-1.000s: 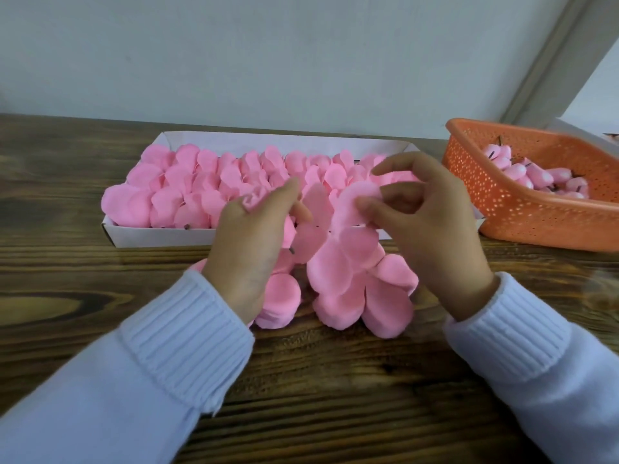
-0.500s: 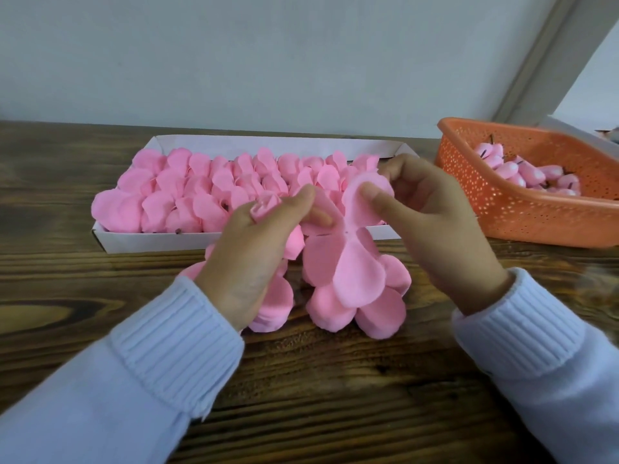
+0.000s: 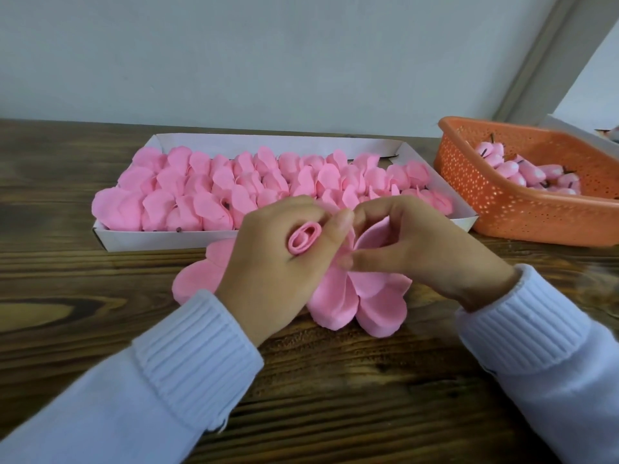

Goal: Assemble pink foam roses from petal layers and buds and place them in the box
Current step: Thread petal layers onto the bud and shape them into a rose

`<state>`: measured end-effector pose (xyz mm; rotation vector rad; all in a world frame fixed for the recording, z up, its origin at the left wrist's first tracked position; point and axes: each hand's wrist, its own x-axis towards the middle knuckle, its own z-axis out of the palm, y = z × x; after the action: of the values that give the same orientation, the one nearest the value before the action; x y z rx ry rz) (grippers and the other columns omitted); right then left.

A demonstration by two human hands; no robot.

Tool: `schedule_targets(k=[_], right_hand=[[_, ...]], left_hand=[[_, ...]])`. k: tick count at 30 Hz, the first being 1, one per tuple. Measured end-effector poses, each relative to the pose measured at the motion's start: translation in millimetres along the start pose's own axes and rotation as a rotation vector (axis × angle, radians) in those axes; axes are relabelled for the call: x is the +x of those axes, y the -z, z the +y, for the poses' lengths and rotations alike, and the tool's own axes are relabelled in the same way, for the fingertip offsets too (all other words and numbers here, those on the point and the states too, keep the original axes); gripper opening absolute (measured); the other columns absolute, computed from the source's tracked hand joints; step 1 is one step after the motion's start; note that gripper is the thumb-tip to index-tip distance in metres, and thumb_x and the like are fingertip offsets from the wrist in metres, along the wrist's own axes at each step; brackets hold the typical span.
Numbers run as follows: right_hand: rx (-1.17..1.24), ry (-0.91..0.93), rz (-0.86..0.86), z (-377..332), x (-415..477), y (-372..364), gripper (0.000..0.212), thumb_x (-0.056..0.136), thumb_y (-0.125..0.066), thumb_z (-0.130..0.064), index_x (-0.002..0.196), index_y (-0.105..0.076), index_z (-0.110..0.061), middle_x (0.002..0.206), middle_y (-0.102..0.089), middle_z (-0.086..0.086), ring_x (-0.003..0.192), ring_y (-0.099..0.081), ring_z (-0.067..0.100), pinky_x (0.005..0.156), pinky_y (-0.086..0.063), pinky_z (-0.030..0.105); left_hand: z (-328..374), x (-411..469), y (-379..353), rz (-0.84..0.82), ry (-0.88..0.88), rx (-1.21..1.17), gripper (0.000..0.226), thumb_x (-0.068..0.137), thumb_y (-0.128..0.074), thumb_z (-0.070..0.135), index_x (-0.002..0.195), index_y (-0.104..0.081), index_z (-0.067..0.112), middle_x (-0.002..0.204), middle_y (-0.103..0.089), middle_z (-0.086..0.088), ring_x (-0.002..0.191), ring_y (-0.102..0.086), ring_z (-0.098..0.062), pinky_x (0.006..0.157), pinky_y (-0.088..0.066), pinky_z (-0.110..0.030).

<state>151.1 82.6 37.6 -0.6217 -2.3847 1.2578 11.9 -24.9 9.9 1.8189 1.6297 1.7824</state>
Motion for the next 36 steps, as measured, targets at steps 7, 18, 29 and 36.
schedule_targets(k=[7,18,29,36], right_hand=[[0.194,-0.164,0.25,3.5,0.9,-9.3,0.016,0.076,-0.077,-0.015,0.085,-0.066,-0.007,0.076,-0.069,0.008,0.069,-0.067,0.018,0.058,-0.055,0.031],[0.356,-0.116,0.218,-1.6,-5.0,-30.4,0.011,0.082,-0.071,-0.007,0.072,-0.069,-0.009,0.067,-0.064,0.004,0.062,-0.06,0.011,0.057,-0.049,0.021],[0.416,-0.071,0.228,0.2,-8.3,-31.7,0.006,0.085,-0.069,-0.006,0.085,-0.07,-0.001,0.082,-0.071,0.018,0.073,-0.065,0.019,0.069,-0.055,0.032],[0.36,-0.034,0.281,-2.3,-10.5,-32.7,0.007,0.086,-0.068,-0.007,0.083,-0.074,-0.01,0.077,-0.073,0.003,0.07,-0.067,0.011,0.063,-0.055,0.023]], left_hand=[[7.5,13.5,-1.1,0.155,0.377,-0.281,0.038,0.099,-0.038,0.04,0.081,-0.064,0.017,0.071,-0.071,0.019,0.076,-0.058,0.021,0.097,-0.04,-0.02],[0.2,1.9,-7.7,0.283,0.317,-0.416,0.052,0.09,-0.034,0.059,0.073,-0.074,0.031,0.108,-0.067,0.026,0.114,-0.054,0.008,0.105,-0.036,-0.03],[2.6,0.4,-11.4,0.158,0.223,-0.298,0.063,0.092,-0.028,0.047,0.109,-0.063,-0.003,0.087,-0.061,0.045,0.099,-0.051,0.024,0.086,-0.028,0.006],[-3.5,-1.0,-8.6,0.15,0.203,-0.25,0.048,0.095,-0.035,0.048,0.096,-0.069,0.013,0.102,-0.065,0.028,0.11,-0.051,0.015,0.096,-0.03,-0.003]])
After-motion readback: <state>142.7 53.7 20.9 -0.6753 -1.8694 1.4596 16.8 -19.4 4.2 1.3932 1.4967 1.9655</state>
